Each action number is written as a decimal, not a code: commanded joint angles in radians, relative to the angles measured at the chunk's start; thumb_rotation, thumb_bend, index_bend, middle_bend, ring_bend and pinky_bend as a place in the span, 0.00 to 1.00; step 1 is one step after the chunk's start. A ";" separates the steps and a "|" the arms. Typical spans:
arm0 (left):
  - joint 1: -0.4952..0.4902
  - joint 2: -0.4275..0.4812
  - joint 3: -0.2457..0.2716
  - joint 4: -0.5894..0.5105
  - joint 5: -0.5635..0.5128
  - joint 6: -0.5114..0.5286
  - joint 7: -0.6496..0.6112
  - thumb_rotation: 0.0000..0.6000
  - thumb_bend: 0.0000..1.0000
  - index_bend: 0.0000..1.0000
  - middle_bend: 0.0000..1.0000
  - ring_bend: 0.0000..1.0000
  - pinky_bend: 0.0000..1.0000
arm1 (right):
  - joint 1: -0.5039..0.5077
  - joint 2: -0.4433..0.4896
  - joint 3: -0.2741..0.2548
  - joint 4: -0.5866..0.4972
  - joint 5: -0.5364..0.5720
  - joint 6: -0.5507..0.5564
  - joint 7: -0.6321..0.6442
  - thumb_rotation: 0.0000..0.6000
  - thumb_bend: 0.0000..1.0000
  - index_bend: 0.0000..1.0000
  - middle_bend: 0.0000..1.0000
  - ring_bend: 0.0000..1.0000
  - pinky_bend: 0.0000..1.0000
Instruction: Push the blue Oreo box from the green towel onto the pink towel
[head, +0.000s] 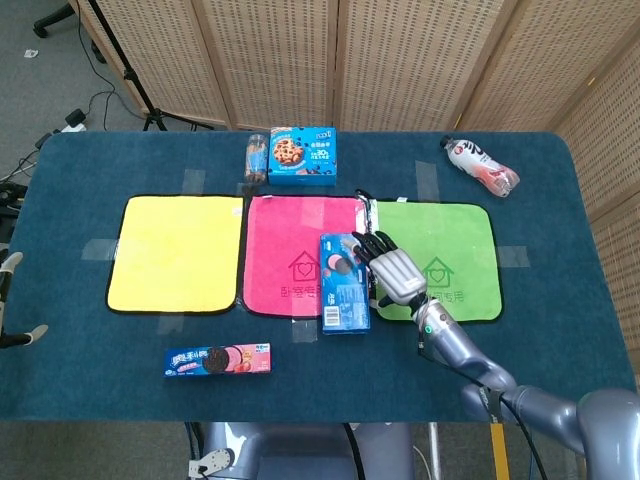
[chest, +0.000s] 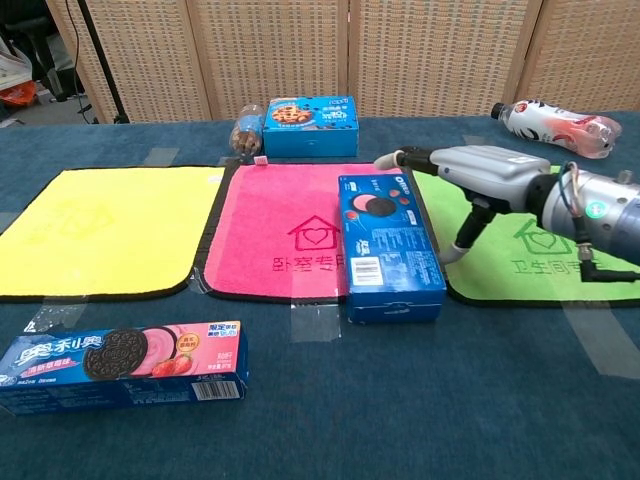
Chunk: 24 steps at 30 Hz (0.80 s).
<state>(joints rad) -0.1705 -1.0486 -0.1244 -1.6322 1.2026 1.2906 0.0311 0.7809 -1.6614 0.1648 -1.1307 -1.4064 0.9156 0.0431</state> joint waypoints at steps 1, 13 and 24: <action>0.000 0.001 0.000 0.001 0.000 -0.001 -0.003 1.00 0.00 0.00 0.00 0.00 0.00 | 0.023 -0.035 0.035 -0.011 0.052 -0.027 -0.052 1.00 0.00 0.00 0.00 0.00 0.03; 0.004 0.012 -0.001 0.004 0.005 -0.005 -0.035 1.00 0.00 0.00 0.00 0.00 0.00 | 0.120 -0.177 0.151 0.076 0.247 -0.075 -0.257 1.00 0.00 0.00 0.00 0.00 0.03; 0.008 0.019 -0.003 0.009 0.004 -0.007 -0.060 1.00 0.00 0.00 0.00 0.00 0.00 | 0.179 -0.252 0.210 0.140 0.347 -0.066 -0.356 1.00 0.00 0.00 0.00 0.00 0.03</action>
<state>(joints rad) -0.1630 -1.0300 -0.1276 -1.6230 1.2061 1.2841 -0.0285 0.9526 -1.9049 0.3684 -0.9970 -1.0675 0.8480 -0.3038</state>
